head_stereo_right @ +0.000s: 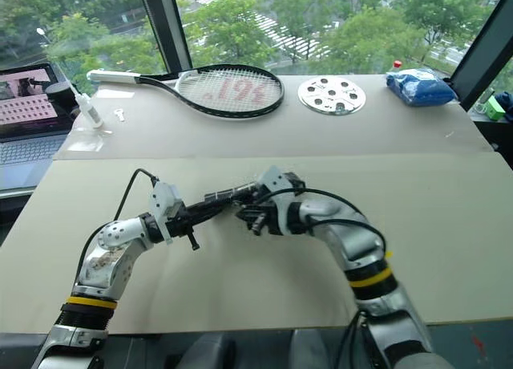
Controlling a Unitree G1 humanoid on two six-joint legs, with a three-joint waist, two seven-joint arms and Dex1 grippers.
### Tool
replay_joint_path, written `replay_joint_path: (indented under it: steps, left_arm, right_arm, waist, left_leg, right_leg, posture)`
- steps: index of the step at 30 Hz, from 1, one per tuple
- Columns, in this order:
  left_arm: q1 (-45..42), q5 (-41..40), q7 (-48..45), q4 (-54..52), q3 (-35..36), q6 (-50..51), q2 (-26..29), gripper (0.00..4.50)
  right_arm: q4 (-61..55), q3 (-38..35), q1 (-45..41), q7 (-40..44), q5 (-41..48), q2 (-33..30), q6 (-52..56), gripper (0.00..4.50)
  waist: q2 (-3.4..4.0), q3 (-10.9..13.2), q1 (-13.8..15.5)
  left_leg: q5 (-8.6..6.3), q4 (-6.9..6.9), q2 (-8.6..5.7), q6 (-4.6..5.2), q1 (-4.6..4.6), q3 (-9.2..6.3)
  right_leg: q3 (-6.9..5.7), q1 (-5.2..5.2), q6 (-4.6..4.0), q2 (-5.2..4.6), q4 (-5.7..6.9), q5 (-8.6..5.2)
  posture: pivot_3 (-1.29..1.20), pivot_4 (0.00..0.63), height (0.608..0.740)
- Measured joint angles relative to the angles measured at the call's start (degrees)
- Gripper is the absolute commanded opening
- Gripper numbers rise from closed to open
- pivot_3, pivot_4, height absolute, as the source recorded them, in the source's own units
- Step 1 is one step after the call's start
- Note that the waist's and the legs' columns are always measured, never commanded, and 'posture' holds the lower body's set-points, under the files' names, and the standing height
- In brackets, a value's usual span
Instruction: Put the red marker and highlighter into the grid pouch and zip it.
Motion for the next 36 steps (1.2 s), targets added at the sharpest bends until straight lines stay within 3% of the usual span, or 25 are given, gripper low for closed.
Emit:
replay_joint_path:
  steps: [5, 8, 10, 12, 18, 21, 27, 30, 35, 36]
  left_arm:
    - [0.0, 0.0, -0.1, -0.1, -0.7, 0.0, -0.1, 0.0]
    - [-0.2, 0.0, -0.2, -0.1, -1.7, 0.0, -0.2, 0.0]
    - [-0.2, 0.0, -0.3, -0.1, -2.0, 0.0, -0.2, 0.0]
    - [-0.3, 0.0, -0.3, 0.1, -1.6, 0.0, 0.0, 0.0]
    - [-1.7, 0.0, -1.1, 1.4, -1.2, -0.1, 0.1, 0.0]
    - [-2.1, 0.0, -2.0, 1.9, -1.5, -0.6, -0.1, 0.0]
    - [-3.9, 1.4, -5.0, 4.9, -3.4, -4.2, 0.0, 0.0]
    - [-5.8, 3.2, -6.1, 7.0, -5.1, -6.8, -0.2, 0.0]
    - [-8.0, 6.9, -6.8, 10.3, -8.5, -11.6, -1.7, 0.0]
    - [-8.2, 8.0, -6.8, 11.3, -9.5, -12.8, -2.1, 0.39]
  right_arm:
    - [1.1, -6.3, 4.1, 2.1, -0.1, -11.1, -1.9, 0.02]
    - [1.4, -8.2, 5.2, 2.5, 0.2, -12.2, -2.8, 0.02]
    - [1.4, -8.5, 6.3, 2.4, 0.7, -12.0, -3.0, 0.67]
    - [1.7, -9.3, 7.2, 1.8, 0.8, -11.9, -3.0, 1.02]
    - [1.9, -12.8, 7.4, 0.5, 2.5, -10.8, -2.8, 3.22]
    - [1.7, -18.2, 9.9, 2.8, 7.2, -12.8, -0.4, 3.22]
    - [0.6, -32.2, 20.5, 11.7, 11.4, -25.7, -0.4, 3.22]
    - [-2.1, -37.5, 27.0, 15.4, 12.7, -27.0, -1.6, 3.22]
    - [-6.1, -41.7, 30.7, 15.9, 13.9, -26.8, -2.0, 3.22]
    - [-7.0, -41.9, 31.0, 15.2, 14.3, -26.3, -2.0, 3.23]
  waist:
    - [0.0, 0.0, 0.2]
    - [-0.01, 0.0, -0.1]
    - [-0.01, 0.0, -0.1]
    - [-0.01, 0.0, 0.1]
    - [-0.01, 0.0, 0.7]
    - [-0.01, 0.0, 1.1]
    - [-0.01, 0.0, 1.7]
    - [-0.01, 0.0, 1.6]
    - [-0.01, 0.0, 1.0]
    - [-0.02, 0.0, 1.0]
  left_leg:
    - [-0.02, -0.01, 0.01, 0.04, 0.01, 0.04]
    - [-0.02, -0.01, 0.04, 0.04, 0.04, 0.06]
    - [-0.02, 0.0, 0.04, 0.04, 0.03, 0.05]
    - [-0.02, 0.02, 0.02, 0.04, 0.01, 0.06]
    - [-0.02, 0.04, 0.02, 0.04, 0.02, 0.06]
    - [-0.03, 0.04, 0.02, 0.05, -0.03, 0.05]
    - [-0.09, 0.06, -0.01, 0.17, 0.03, 0.08]
    - [-0.09, 0.07, -0.01, 0.17, 0.06, 0.11]
    - [-0.09, 0.12, -0.01, 0.17, 0.09, 0.12]
    - [-0.09, 0.13, -0.01, 0.16, 0.09, 0.12]
  right_leg:
    - [0.01, 0.02, 0.0, 0.01, 0.0, -0.01]
    - [0.02, 0.04, 0.0, 0.03, 0.02, 0.0]
    - [0.02, 0.05, 0.0, 0.02, 0.02, 0.0]
    - [0.02, 0.05, 0.0, -0.01, 0.01, 0.0]
    - [0.01, 0.08, 0.0, 0.0, 0.01, 0.0]
    - [-0.02, 0.1, 0.01, -0.02, -0.04, 0.0]
    - [-0.04, 0.25, 0.04, -0.06, -0.14, -0.01]
    - [-0.01, 0.28, 0.04, -0.05, -0.11, -0.01]
    - [0.01, 0.33, 0.07, -0.06, -0.01, -0.02]
    - [0.01, 0.33, 0.07, -0.06, -0.02, -0.02]
  posture:
    - [0.0, 0.15, 0.74]
    - [0.0, 0.15, 0.74]
    - [0.0, 0.15, 0.74]
    - [0.0, 0.15, 0.74]
    - [0.0, 0.15, 0.74]
    - [0.0, 0.15, 0.74]
    - [0.0, 0.15, 0.74]
    - [0.0, 0.15, 0.74]
    - [0.0, 0.15, 0.74]
    - [0.0, 0.15, 0.74]
